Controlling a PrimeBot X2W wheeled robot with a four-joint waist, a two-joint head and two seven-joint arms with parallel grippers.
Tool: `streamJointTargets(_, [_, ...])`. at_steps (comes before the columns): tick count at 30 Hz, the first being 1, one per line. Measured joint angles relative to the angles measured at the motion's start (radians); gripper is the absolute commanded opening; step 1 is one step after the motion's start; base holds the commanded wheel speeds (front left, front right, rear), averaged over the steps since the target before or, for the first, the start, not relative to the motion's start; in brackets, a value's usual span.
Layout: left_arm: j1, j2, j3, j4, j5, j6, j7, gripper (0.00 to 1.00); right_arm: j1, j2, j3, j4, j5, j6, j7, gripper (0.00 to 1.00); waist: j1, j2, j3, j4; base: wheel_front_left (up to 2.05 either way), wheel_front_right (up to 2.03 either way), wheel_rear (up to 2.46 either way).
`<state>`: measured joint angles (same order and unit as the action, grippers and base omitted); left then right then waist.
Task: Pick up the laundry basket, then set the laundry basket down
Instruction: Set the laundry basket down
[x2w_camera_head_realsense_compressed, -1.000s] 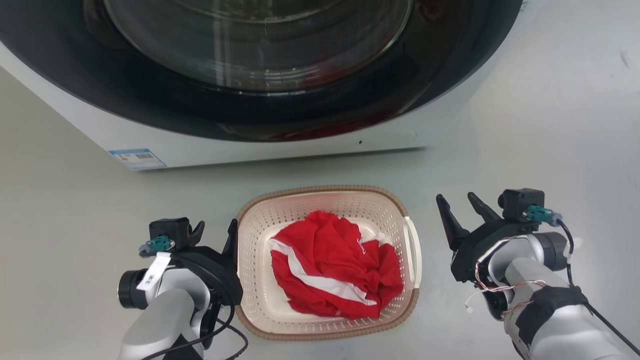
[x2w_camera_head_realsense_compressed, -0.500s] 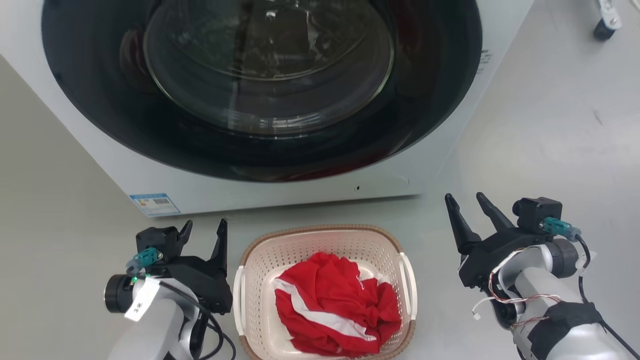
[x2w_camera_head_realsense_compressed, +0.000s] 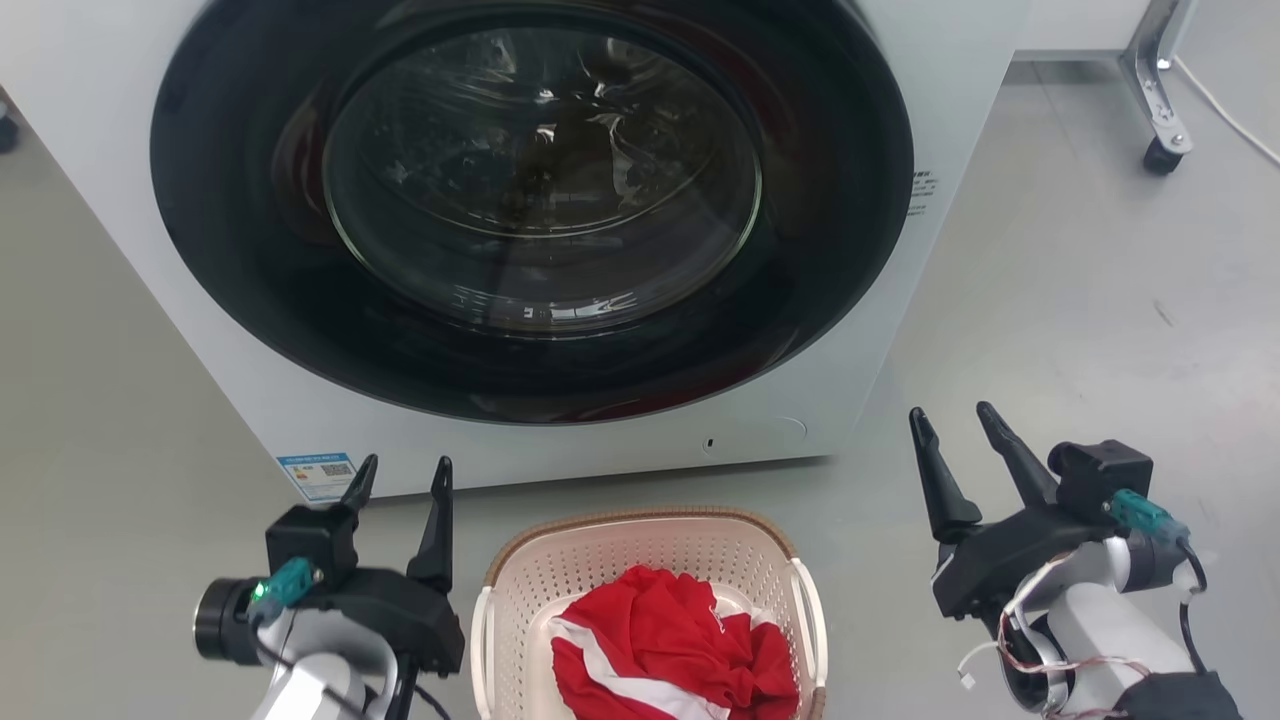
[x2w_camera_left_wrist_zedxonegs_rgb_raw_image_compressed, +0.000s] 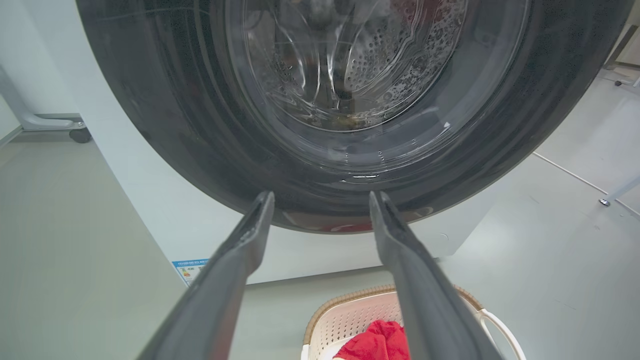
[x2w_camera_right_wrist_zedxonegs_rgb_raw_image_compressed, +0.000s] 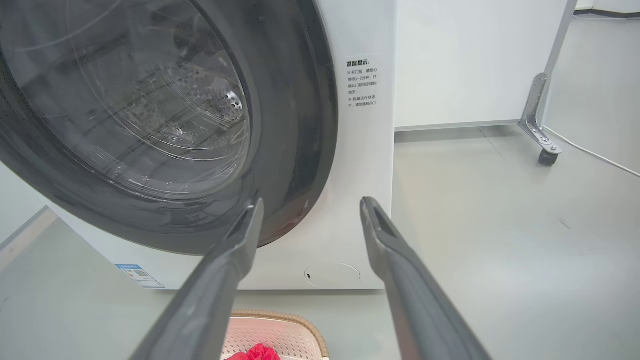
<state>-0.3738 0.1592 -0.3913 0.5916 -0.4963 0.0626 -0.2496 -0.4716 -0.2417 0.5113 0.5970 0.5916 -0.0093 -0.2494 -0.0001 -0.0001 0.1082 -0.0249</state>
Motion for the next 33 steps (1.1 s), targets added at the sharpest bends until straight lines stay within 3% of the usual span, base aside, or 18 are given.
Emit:
streamJointTargets(7, [0.122,0.022,0.017,-0.16,0.028,0.02,0.0,1.0,0.112,-0.027,-0.038,-0.137,-0.039,-0.05,0.0,1.0,0.0,0.0001,-0.03,0.002,0.0,0.0,0.0])
streamJointTargets(14, [0.223,0.031,0.05,-0.282,0.05,0.041,0.0,1.0,0.208,-0.032,-0.067,-0.264,-0.074,-0.076,0.0,1.0,0.0001,0.0001,-0.051,-0.002,0.0,0.0,0.0])
streamJointTargets(33, [0.363,0.036,0.081,-0.412,0.085,0.053,0.0,1.0,0.383,-0.034,-0.14,-0.429,-0.134,-0.106,0.0,1.0,0.0001,0.0001,-0.087,-0.006,0.0,0.0,0.0])
